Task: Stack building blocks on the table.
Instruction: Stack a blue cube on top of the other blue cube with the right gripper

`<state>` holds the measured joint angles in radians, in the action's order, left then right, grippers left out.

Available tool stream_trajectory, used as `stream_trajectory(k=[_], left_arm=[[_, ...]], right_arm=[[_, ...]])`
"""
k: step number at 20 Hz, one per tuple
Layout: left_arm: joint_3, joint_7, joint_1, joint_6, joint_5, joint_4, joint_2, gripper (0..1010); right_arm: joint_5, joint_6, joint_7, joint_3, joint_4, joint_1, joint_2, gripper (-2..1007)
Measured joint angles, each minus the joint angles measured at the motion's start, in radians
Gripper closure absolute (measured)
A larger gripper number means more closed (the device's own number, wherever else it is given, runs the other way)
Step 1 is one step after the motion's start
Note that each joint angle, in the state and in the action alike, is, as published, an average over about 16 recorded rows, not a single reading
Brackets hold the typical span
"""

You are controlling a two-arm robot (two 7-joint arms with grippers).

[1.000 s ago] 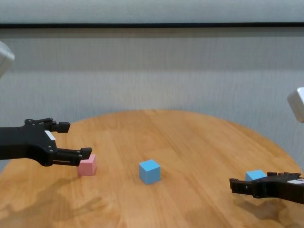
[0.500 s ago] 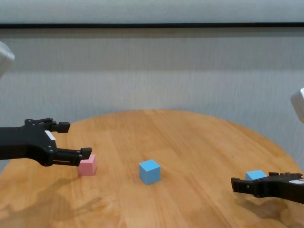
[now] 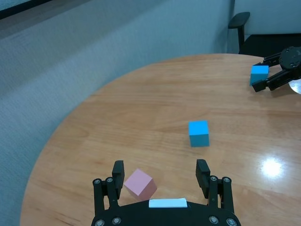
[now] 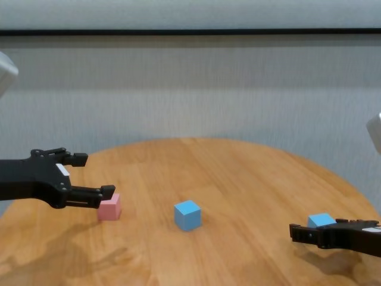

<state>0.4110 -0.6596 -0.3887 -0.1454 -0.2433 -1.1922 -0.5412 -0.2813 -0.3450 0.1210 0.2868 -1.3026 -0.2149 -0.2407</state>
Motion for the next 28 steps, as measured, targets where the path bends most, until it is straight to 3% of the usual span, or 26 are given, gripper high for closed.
stream_trajectory(k=[18, 23, 28], left_arm=[[0.000, 0.000, 0.000, 0.000, 0.000, 0.000, 0.000, 10], [0.000, 0.000, 0.000, 0.000, 0.000, 0.000, 0.000, 10], [0.000, 0.000, 0.000, 0.000, 0.000, 0.000, 0.000, 10]], right_arm=[[0.031, -0.027, 0.027, -0.024, -0.002, 0.004, 0.016, 538], [0.040, -0.025, 0.035, -0.030, -0.005, 0.006, 0.019, 612], [0.057, -0.002, 0.051, -0.036, -0.016, 0.002, 0.014, 636]])
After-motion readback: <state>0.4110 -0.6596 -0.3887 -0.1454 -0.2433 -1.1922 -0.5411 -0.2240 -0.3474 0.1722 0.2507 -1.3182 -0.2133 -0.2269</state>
